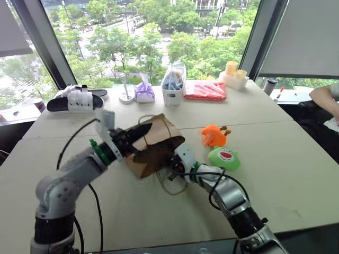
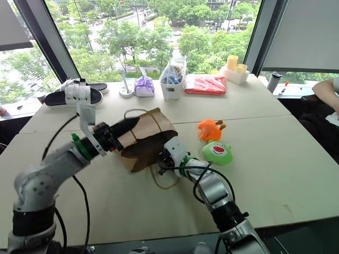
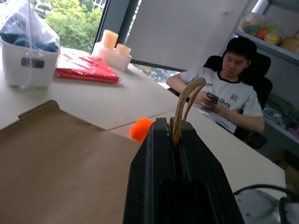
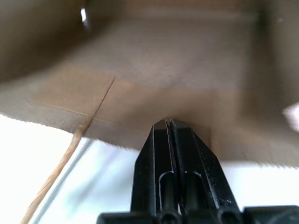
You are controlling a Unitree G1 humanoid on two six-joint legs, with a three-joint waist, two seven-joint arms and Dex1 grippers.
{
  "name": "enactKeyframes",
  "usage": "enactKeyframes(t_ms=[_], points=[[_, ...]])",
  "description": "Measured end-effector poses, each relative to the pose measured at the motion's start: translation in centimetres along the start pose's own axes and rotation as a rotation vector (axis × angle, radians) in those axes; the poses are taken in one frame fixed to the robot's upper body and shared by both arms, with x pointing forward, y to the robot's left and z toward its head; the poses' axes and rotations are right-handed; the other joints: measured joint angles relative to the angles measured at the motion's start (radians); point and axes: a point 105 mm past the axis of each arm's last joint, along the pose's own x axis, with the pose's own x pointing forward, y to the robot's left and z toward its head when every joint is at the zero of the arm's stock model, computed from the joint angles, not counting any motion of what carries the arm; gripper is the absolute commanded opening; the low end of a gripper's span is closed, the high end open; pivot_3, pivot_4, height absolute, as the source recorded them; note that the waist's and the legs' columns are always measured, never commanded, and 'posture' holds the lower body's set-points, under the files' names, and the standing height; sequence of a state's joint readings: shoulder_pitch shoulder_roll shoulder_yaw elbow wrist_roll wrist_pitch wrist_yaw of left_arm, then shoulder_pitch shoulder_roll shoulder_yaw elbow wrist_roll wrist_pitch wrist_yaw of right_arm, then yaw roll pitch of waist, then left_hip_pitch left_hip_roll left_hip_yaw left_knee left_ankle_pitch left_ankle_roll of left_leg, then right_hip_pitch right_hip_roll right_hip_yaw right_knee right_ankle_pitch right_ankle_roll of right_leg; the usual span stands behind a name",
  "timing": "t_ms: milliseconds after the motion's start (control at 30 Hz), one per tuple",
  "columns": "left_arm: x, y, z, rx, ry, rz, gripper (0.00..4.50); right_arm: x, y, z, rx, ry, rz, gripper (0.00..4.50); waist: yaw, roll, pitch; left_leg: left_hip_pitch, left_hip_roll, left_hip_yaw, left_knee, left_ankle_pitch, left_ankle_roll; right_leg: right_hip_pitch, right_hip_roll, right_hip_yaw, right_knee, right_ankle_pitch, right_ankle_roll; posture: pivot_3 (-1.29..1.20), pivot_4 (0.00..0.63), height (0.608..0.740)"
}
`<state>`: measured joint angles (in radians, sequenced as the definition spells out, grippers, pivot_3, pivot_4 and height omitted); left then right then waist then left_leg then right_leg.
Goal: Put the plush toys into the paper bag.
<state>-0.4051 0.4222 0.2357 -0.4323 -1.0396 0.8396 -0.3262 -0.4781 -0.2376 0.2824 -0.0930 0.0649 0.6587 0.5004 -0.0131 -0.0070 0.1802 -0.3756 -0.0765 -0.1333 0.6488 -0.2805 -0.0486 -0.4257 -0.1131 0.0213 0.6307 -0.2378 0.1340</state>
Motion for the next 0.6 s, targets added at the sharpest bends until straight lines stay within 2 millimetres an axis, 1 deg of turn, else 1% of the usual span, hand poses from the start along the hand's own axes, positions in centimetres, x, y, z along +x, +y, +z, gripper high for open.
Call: enactKeyframes(t_ms=[33,100,167,200,267,333,433,533,600], points=[[0.0,-0.1,0.1,0.010,-0.004,-0.003,0.01,-0.9,-0.3,0.7,-0.011,-0.008,0.001,0.26,0.000,0.000,0.000,0.000,0.000,0.000,0.000,-0.002,0.003,0.000,0.000,0.000,0.000,0.000,0.000,0.00,0.150,0.740],[0.0,-0.5,0.1,0.019,-0.007,-0.018,0.00,-3.1,-1.0,1.8,-0.045,-0.017,0.008,0.89,0.002,0.000,0.000,0.000,0.000,0.000,0.000,-0.002,0.004,0.000,0.000,0.000,0.000,0.000,0.000,0.00,0.150,0.740],[-0.1,-0.6,-0.3,0.021,0.008,-0.032,0.00,-5.5,-2.2,2.4,-0.063,-0.010,-0.011,1.94,0.003,0.000,0.000,0.000,0.000,0.000,0.000,-0.003,0.005,0.001,0.000,0.000,-0.001,0.000,0.000,0.00,0.150,0.740],[-0.2,-0.7,-0.6,0.020,0.017,-0.039,0.00,-6.8,-3.2,2.4,-0.074,0.006,-0.031,2.37,0.003,0.000,0.000,0.000,0.000,0.001,0.000,-0.003,0.005,0.001,0.000,0.000,-0.001,0.000,0.000,0.00,0.150,0.740],[-0.3,-0.6,-0.8,0.026,0.029,-0.041,0.00,-9.0,-5.0,1.9,-0.087,0.060,-0.082,3.49,0.003,0.000,0.000,0.000,0.000,0.002,0.000,-0.003,0.005,0.001,0.000,0.000,-0.001,0.000,0.000,0.00,0.150,0.740],[-0.2,-0.7,-0.9,0.029,0.032,-0.048,0.00,-10.3,-6.1,1.1,-0.086,0.104,-0.120,4.48,0.001,0.000,0.000,0.000,0.000,0.004,0.000,-0.003,0.005,0.001,0.000,-0.001,-0.001,0.000,0.000,0.00,0.150,0.740],[-0.1,-0.9,-1.1,0.026,0.041,-0.062,0.00,-11.0,-6.8,-0.4,-0.062,0.144,-0.133,4.48,-0.002,-0.001,0.000,0.001,0.001,0.006,-0.001,-0.003,0.005,0.001,0.000,0.000,-0.001,0.000,0.000,0.00,0.150,0.740],[0.0,-1.1,-1.3,0.031,0.048,-0.077,0.00,-11.0,-7.6,-2.4,-0.024,0.169,-0.144,4.48,0.002,-0.001,0.000,0.000,0.001,0.006,0.000,-0.003,0.006,0.001,0.000,0.000,-0.001,0.000,0.000,0.00,0.150,0.740],[0.1,-0.9,-1.3,0.041,0.043,-0.070,0.00,-10.9,-8.5,-3.7,-0.010,0.182,-0.163,4.48,0.002,-0.001,0.000,0.000,0.001,0.007,0.000,-0.003,0.006,0.001,0.000,0.000,-0.001,0.000,0.000,0.00,0.150,0.740]])
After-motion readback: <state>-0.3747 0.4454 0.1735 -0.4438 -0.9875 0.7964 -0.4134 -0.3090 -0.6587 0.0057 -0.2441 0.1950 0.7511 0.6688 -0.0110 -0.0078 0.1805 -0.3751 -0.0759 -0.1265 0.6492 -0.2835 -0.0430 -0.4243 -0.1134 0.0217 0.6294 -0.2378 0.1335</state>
